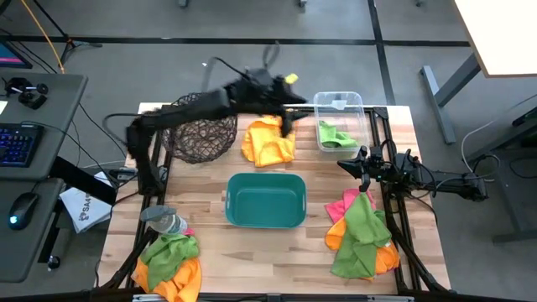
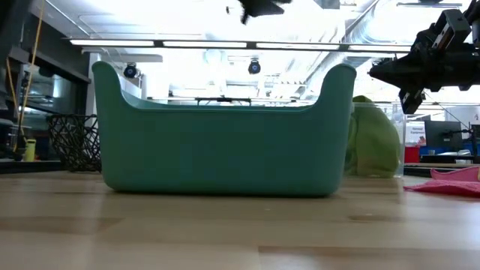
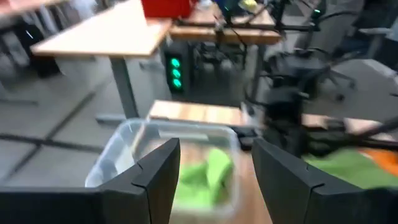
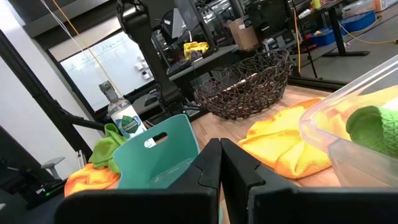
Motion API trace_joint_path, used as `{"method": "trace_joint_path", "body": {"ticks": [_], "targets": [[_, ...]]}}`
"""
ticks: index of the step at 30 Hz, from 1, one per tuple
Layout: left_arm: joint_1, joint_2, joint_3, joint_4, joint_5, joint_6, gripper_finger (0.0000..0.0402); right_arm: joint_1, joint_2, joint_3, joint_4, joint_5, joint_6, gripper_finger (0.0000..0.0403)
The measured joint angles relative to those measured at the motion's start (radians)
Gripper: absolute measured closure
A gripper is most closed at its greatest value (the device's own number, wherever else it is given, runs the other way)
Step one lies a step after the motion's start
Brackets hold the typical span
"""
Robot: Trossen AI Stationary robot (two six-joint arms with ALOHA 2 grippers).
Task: Sort microfiber towel by color & place in baskets
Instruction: Put the top green microfiber cloth into the transparent bin
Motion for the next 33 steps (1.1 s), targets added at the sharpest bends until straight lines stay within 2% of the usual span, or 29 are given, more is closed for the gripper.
{"method": "trace_joint_path", "body": {"ticks": [2, 4, 8, 10, 12, 16, 19, 21, 22, 25, 29, 31, 33], "targets": [[0.013, -0.065, -0.014, -0.091, 0.029, -0.041, 0.0212, 0.000, 0.000, 0.000, 0.000, 0.000, 0.000, 0.0402], [0.017, -0.143, -0.071, -0.105, 0.038, -0.085, 0.0213, 0.000, 0.000, 0.000, 0.000, 0.000, 0.000, 0.0402], [-0.003, -0.329, -0.272, 0.041, 0.038, -0.188, 0.0215, 0.000, 0.000, 0.000, 0.012, 0.012, -0.043, 0.0402], [-0.022, -0.417, -0.398, 0.161, 0.004, -0.233, 0.0215, 0.000, 0.009, 0.000, 0.104, 0.051, -0.026, 0.0402], [-0.044, -0.492, -0.518, 0.279, -0.051, -0.286, 0.0215, 0.000, 0.010, 0.000, 0.269, 0.095, 0.081, 0.0402], [-0.076, -0.605, -0.694, 0.463, -0.143, -0.359, 0.0216, 0.000, 0.021, 0.000, 0.597, 0.263, 0.201, 0.0402], [-0.086, -0.654, -0.769, 0.564, -0.181, -0.393, 0.0216, -0.001, 0.085, 0.064, 0.689, 0.207, 0.131, 0.0402], [-0.086, -0.670, -0.791, 0.609, -0.186, -0.394, 0.0216, -0.001, 0.164, 0.173, 0.582, 0.143, 0.123, 0.0402], [-0.082, -0.679, -0.794, 0.619, -0.187, -0.393, 0.0216, 0.000, 0.209, 0.237, 0.463, 0.132, 0.140, 0.0402], [-0.062, -0.698, -0.792, 0.636, -0.187, -0.393, 0.0216, -0.009, 0.365, 0.450, -0.024, 0.129, 0.219, 0.0402], [-0.041, -0.723, -0.792, 0.627, -0.188, -0.394, 0.0216, -0.049, 0.597, 0.720, -0.687, 0.129, 0.411, 0.0402], [-0.036, -0.733, -0.792, 0.620, -0.187, -0.394, 0.0216, -0.070, 0.703, 0.809, -0.860, 0.130, 0.441, 0.0402], [-0.036, -0.741, -0.792, 0.618, -0.187, -0.394, 0.0216, -0.093, 0.788, 0.863, -0.931, 0.122, 0.421, 0.0402]]}}
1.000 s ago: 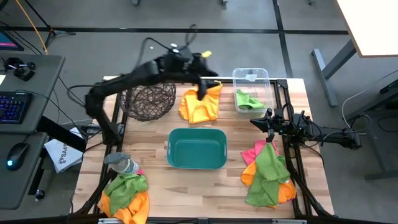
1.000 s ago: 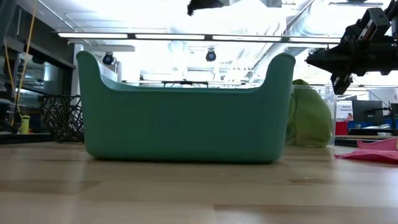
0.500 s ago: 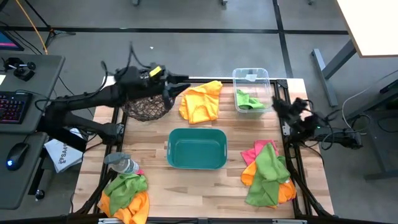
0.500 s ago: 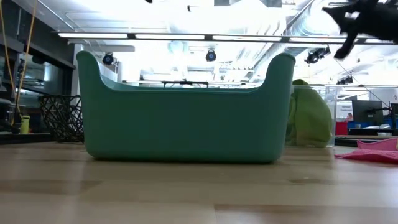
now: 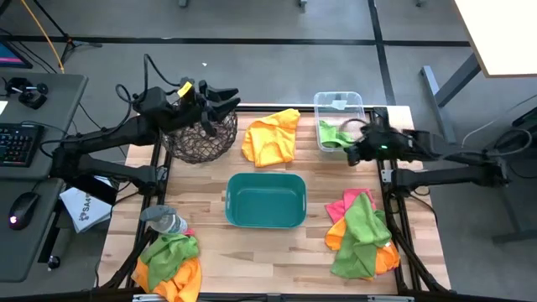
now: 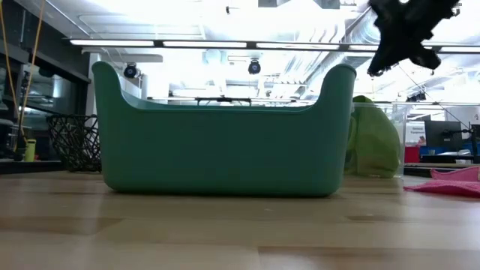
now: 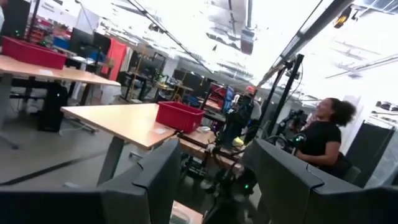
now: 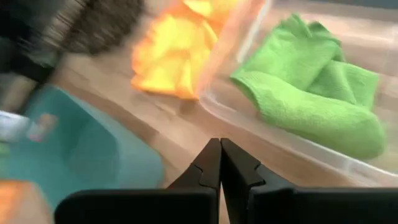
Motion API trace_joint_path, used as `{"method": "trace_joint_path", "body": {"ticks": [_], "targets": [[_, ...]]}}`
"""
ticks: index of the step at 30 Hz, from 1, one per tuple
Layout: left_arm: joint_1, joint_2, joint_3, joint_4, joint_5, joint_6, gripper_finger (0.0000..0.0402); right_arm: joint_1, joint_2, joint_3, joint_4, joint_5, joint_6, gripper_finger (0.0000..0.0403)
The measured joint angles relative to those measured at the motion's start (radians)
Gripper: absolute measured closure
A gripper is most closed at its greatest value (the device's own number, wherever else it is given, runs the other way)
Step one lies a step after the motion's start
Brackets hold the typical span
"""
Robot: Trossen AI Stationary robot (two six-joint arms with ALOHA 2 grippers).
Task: Sort microfiber towel by color & place in baskets
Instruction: Put the top green microfiber cloth into the transparent bin, then put the right green microfiber cloth into the transparent bin
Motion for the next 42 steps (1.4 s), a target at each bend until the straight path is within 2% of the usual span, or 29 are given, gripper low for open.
{"method": "trace_joint_path", "body": {"ticks": [4, 9, 15, 19, 24, 29, 33, 35, 39, 41, 42], "targets": [[0.000, -0.005, 0.000, -0.008, 0.000, 0.000, 0.0216, -0.067, 0.130, 0.046, 0.007, -0.104, -0.036, 0.0403], [0.000, -0.005, 0.000, -0.010, 0.023, 0.000, 0.0216, -0.158, 0.241, 0.045, 0.001, -0.128, -0.081, 0.0403], [0.000, -0.011, 0.000, -0.008, 0.024, 0.003, 0.0216, -0.264, 0.291, 0.046, 0.050, -0.100, -0.132, 0.0403], [0.000, -0.018, 0.000, -0.013, 0.024, 0.027, 0.0216, -0.347, 0.323, 0.046, 0.018, -0.033, -0.161, 0.0403], [0.000, -0.018, 0.000, -0.016, 0.024, 0.028, 0.0216, -0.416, 0.332, 0.046, 0.078, -0.067, -0.222, 0.0403], [0.000, -0.018, 0.000, -0.030, 0.024, 0.050, 0.0216, -0.478, 0.338, 0.046, 0.049, -0.027, -0.284, 0.0403], [0.000, -0.018, 0.000, -0.028, 0.024, 0.061, 0.0216, -0.503, 0.280, 0.066, 0.161, -0.194, -0.386, 0.0403], [0.000, -0.018, 0.000, -0.029, 0.023, 0.064, 0.0216, -0.495, 0.232, 0.095, 0.201, -0.240, -0.406, 0.0403], [0.000, -0.018, 0.000, -0.028, 0.013, 0.094, 0.0216, -0.482, 0.141, 0.146, 0.170, -0.252, -0.438, 0.0403], [0.000, -0.018, 0.000, -0.028, 0.008, 0.098, 0.0216, -0.473, 0.099, 0.163, 0.145, -0.322, -0.425, 0.0403], [0.000, -0.018, 0.000, -0.028, 0.004, 0.097, 0.0216, -0.464, 0.080, 0.167, 0.142, -0.397, -0.414, 0.0403]]}}
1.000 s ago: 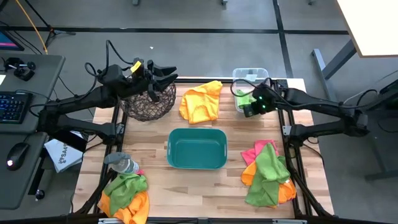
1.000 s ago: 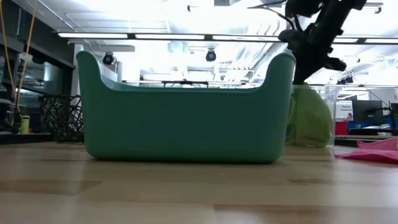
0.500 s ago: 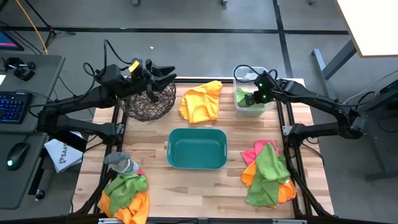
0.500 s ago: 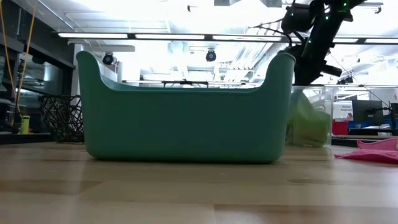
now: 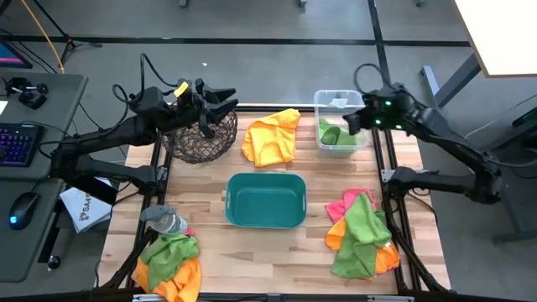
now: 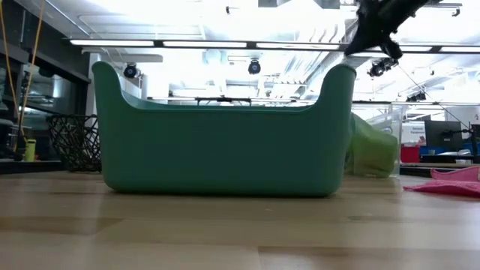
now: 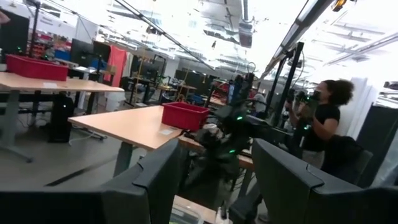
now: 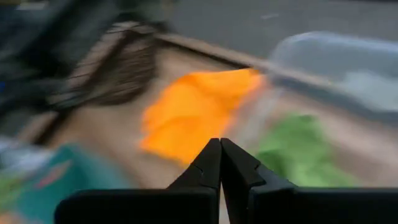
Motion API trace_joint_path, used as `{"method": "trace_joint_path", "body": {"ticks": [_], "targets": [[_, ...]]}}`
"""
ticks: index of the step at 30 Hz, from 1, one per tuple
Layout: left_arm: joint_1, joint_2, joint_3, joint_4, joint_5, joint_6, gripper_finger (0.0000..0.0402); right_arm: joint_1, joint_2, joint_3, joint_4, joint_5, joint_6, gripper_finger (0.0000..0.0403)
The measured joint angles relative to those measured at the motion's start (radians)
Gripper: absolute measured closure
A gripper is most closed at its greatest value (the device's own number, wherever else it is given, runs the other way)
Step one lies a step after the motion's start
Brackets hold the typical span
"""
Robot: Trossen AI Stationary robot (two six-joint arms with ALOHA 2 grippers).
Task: Sort microfiber towel by color & place in baskets
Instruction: Put the right green microfiber cloth into the transparent bin
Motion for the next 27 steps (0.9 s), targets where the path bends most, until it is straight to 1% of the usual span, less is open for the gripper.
{"method": "trace_joint_path", "body": {"ticks": [3, 4, 5, 6, 7, 9, 11, 13, 16, 19, 23, 27], "targets": [[0.000, 0.000, 0.000, 0.000, -0.009, 0.001, 0.0216, 0.064, -0.045, 0.001, 0.008, -0.303, 0.083, 0.0403], [0.000, 0.000, 0.000, 0.000, -0.009, 0.001, 0.0216, 0.103, -0.055, 0.001, 0.008, -0.377, 0.130, 0.0403], [0.000, 0.000, 0.000, 0.000, -0.010, 0.001, 0.0216, 0.153, -0.064, 0.001, 0.008, -0.426, 0.183, 0.0403], [0.000, 0.000, 0.000, 0.000, -0.010, 0.001, 0.0216, 0.208, -0.072, 0.000, 0.009, -0.440, 0.234, 0.0402], [0.000, 0.000, 0.000, 0.000, -0.011, 0.001, 0.0216, 0.267, -0.075, 0.000, 0.010, -0.431, 0.281, 0.0402], [0.000, 0.000, 0.000, 0.000, -0.012, 0.001, 0.0216, 0.399, -0.076, 0.000, 0.009, -0.378, 0.368, 0.0398], [0.000, 0.000, 0.000, 0.000, -0.013, 0.001, 0.0216, 0.527, -0.064, 0.000, -0.008, -0.330, 0.436, 0.0385], [0.000, 0.000, 0.000, 0.000, -0.015, 0.001, 0.0216, 0.646, -0.045, 0.000, -0.061, -0.291, 0.484, 0.0364], [0.000, 0.000, 0.000, 0.000, -0.015, 0.010, 0.0216, 0.797, -0.006, -0.001, -0.195, -0.260, 0.514, 0.0320], [0.000, 0.000, 0.000, -0.002, -0.015, 0.011, 0.0216, 0.927, 0.044, -0.002, -0.309, -0.241, 0.517, 0.0270], [0.000, 0.000, 0.000, -0.028, -0.015, 0.035, 0.0216, 1.064, 0.134, -0.002, -0.353, -0.223, 0.515, 0.0211], [0.000, 0.000, 0.000, -0.061, -0.015, 0.057, 0.0216, 1.182, 0.241, -0.002, -0.358, -0.228, 0.515, 0.0180]]}}
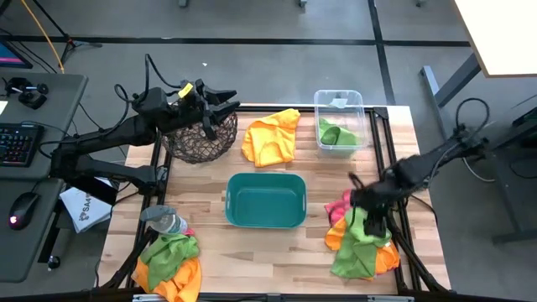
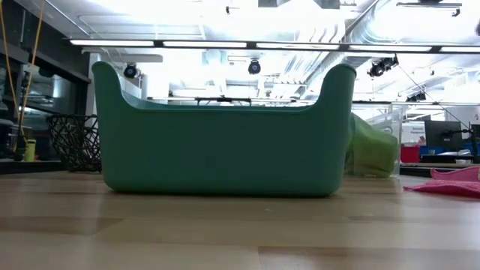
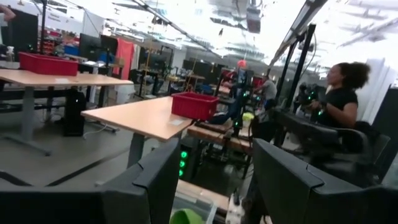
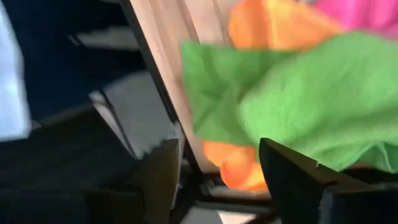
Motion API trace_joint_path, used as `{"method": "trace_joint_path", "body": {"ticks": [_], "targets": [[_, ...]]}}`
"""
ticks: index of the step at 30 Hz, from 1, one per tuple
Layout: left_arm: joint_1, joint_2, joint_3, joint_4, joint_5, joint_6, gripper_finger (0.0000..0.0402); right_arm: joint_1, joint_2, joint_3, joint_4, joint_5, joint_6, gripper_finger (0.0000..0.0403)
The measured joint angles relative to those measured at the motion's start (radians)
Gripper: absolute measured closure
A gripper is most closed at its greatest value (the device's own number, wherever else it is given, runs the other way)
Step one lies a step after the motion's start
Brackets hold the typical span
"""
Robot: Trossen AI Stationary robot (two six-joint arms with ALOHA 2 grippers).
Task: Sort microfiber towel by color & place in baskets
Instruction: Put the right green microfiber cloth into the transparent bin
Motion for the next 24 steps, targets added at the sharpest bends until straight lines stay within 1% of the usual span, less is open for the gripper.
{"method": "trace_joint_path", "body": {"ticks": [3, 8, 12, 15, 20, 22, 24], "targets": [[0.000, 0.000, 0.000, -0.004, 0.000, 0.022, 0.0216, 0.074, 0.078, 0.000, -0.005, 0.020, 0.003, 0.0175], [0.000, 0.000, 0.000, -0.004, 0.000, 0.031, 0.0216, 0.178, 0.202, 0.000, -0.001, 0.151, 0.036, 0.0176], [0.000, 0.000, 0.000, -0.006, 0.000, 0.032, 0.0216, 0.226, 0.288, 0.000, 0.000, 0.238, 0.058, 0.0176], [0.000, 0.000, 0.000, -0.006, 0.000, 0.032, 0.0216, 0.247, 0.346, 0.000, 0.008, 0.247, 0.057, 0.0176], [0.000, 0.000, 0.000, -0.006, 0.000, 0.032, 0.0216, 0.290, 0.413, 0.000, 0.059, 0.227, 0.059, 0.0176], [0.000, 0.000, 0.000, -0.006, 0.000, 0.032, 0.0216, 0.307, 0.437, 0.000, 0.044, 0.246, 0.086, 0.0177], [0.000, 0.000, 0.000, -0.006, 0.000, 0.032, 0.0216, 0.314, 0.456, 0.000, 0.000, 0.266, 0.134, 0.0188]]}}
